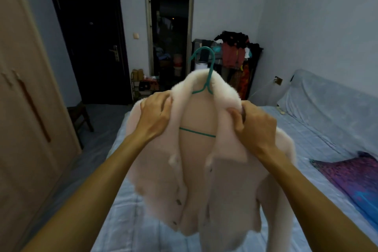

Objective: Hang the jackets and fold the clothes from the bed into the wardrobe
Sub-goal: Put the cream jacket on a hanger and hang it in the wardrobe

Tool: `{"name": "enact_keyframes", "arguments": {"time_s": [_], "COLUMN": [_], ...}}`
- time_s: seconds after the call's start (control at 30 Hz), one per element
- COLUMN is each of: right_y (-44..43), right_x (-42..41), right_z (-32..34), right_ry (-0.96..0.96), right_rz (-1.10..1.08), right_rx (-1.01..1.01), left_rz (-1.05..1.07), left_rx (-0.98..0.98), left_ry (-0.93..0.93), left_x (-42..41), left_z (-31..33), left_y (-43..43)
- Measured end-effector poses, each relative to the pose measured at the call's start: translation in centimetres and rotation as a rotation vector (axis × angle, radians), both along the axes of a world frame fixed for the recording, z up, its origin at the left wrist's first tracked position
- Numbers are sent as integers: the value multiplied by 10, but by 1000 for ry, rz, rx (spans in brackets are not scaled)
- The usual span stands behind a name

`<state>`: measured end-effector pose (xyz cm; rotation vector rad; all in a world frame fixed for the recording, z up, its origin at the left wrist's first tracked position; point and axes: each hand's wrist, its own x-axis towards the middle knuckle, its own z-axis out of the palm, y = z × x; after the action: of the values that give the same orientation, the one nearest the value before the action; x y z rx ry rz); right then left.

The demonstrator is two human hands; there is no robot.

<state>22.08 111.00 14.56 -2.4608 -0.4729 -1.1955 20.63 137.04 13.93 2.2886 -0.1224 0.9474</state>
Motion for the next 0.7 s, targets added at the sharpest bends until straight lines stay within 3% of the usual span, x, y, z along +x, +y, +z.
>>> {"name": "enact_keyframes", "arguments": {"time_s": [0.17, 0.33, 0.7], "right_y": [21, 47, 100], "right_x": [-17, -35, -102], "right_z": [0, 7, 24], "right_ry": [10, -10, -14], "right_rz": [90, 240, 584], "right_rx": [90, 151, 109], "left_rz": [78, 282, 675], "left_rx": [-8, 106, 192], "left_ry": [-64, -37, 54], "left_x": [-35, -88, -236], "left_z": [17, 30, 46], "left_y": [26, 48, 42]}}
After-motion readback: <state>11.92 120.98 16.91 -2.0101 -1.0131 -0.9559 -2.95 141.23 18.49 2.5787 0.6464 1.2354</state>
